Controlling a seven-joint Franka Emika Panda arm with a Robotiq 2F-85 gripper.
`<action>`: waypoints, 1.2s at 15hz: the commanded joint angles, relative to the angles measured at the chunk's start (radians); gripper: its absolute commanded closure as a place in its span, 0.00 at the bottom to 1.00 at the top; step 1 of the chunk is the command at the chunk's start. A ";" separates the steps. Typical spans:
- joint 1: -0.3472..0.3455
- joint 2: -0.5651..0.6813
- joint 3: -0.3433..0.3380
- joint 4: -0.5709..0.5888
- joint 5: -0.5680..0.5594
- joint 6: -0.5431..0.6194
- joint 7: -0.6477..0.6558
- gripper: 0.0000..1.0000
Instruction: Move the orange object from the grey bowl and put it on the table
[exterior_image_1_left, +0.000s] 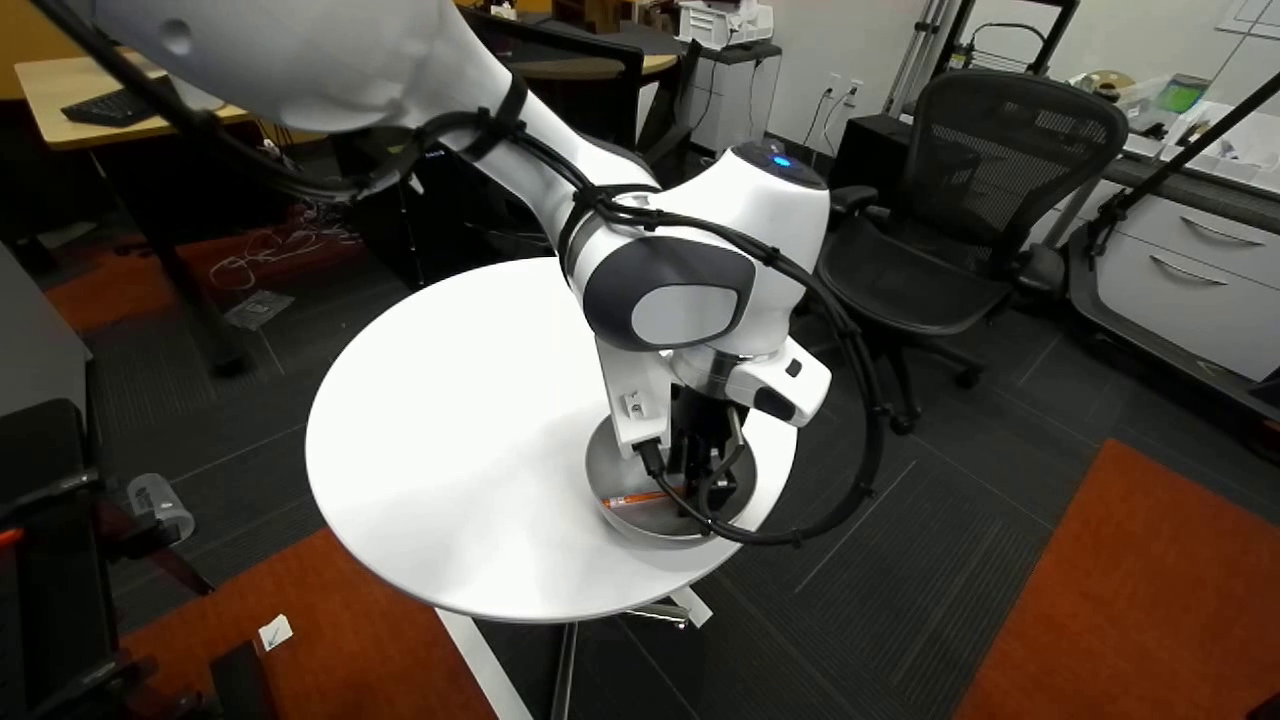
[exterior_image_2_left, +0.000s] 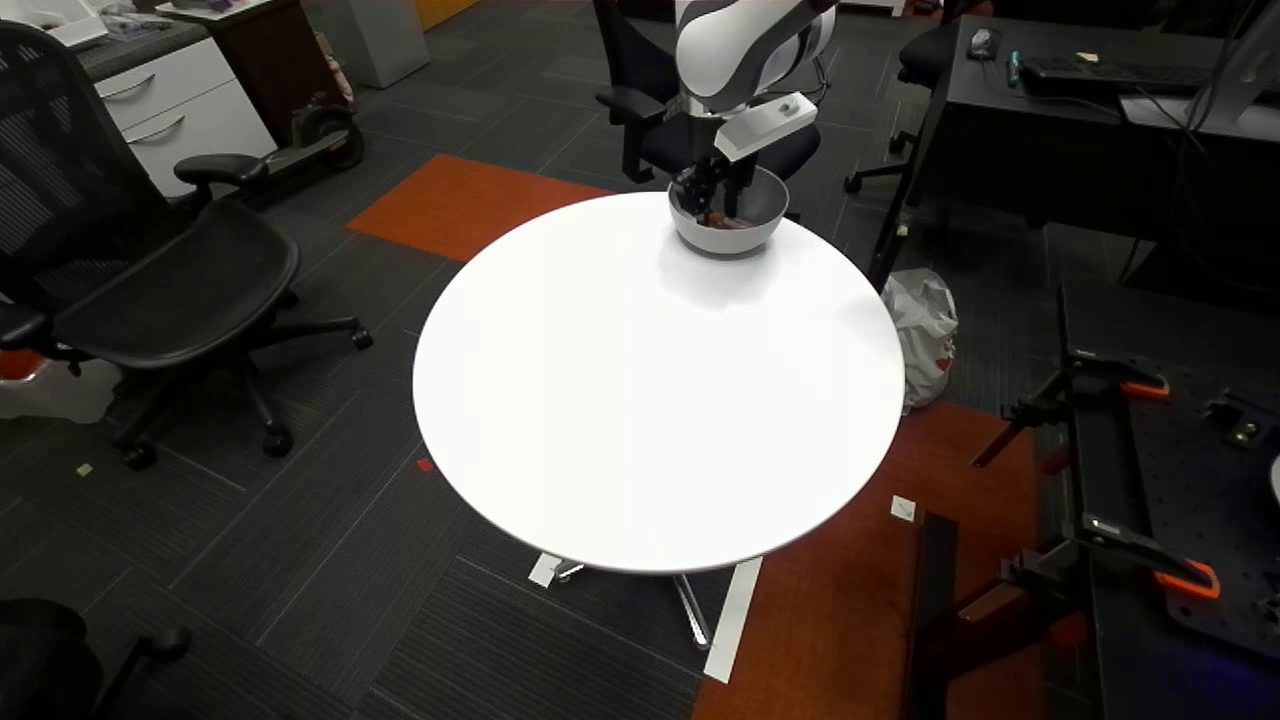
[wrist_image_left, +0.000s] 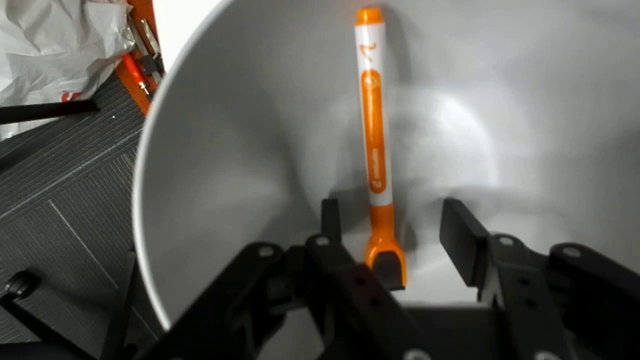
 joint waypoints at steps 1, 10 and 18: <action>-0.003 0.021 -0.004 0.053 0.008 -0.040 0.026 0.75; 0.014 -0.040 -0.012 -0.010 0.007 -0.028 0.063 0.95; 0.090 -0.230 -0.056 -0.184 -0.022 0.018 0.177 0.95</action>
